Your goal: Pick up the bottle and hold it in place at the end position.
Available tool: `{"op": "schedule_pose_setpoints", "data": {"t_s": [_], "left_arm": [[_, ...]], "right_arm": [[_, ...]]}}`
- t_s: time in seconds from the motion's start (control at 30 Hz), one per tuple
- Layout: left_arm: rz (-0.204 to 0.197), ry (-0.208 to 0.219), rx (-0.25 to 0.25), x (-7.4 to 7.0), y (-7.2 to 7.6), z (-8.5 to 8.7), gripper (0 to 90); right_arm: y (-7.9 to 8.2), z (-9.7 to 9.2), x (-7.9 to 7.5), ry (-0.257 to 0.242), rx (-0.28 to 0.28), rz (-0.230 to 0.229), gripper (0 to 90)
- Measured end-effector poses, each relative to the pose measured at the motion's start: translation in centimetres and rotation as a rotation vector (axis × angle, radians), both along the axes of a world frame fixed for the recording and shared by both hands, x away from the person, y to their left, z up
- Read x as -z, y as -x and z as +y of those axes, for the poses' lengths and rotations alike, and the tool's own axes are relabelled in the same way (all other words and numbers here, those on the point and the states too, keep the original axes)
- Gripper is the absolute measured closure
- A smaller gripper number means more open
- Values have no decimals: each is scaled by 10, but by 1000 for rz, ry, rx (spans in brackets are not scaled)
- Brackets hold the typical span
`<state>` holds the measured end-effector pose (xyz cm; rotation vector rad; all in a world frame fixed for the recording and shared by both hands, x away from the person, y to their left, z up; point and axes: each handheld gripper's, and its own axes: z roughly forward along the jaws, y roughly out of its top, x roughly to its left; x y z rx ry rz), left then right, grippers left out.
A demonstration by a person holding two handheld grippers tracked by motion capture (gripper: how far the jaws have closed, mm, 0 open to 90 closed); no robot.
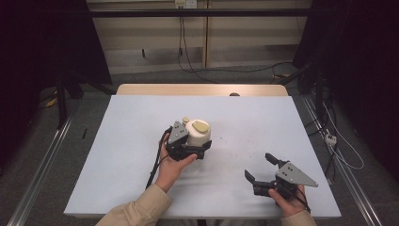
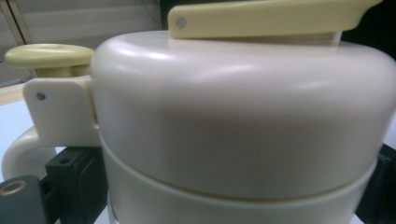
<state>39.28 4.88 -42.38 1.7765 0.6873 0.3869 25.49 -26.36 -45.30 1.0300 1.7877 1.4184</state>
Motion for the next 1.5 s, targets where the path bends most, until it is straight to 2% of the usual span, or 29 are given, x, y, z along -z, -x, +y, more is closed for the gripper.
{"op": "schedule_pose_setpoints", "data": {"t_s": [0.43,0.53,0.7,0.87,1.23,1.5], "left_arm": [[6,11,-8,-1,-6,-1,54],[10,28,-16,-2,-8,-1,54],[17,22,-28,-3,-14,1,54],[6,18,-31,-4,-19,1,54],[14,36,-51,-2,-28,-2,54],[24,31,-54,4,-32,-5,54]], "right_arm": [[0,-1,-1,-5,3,3,47],[-1,-1,-1,-4,3,0,47],[0,-1,-1,-5,3,-5,47],[-1,-1,-1,-4,3,-3,47],[1,0,-2,-1,1,-4,47],[2,-2,-1,-2,6,-5,47]]}}
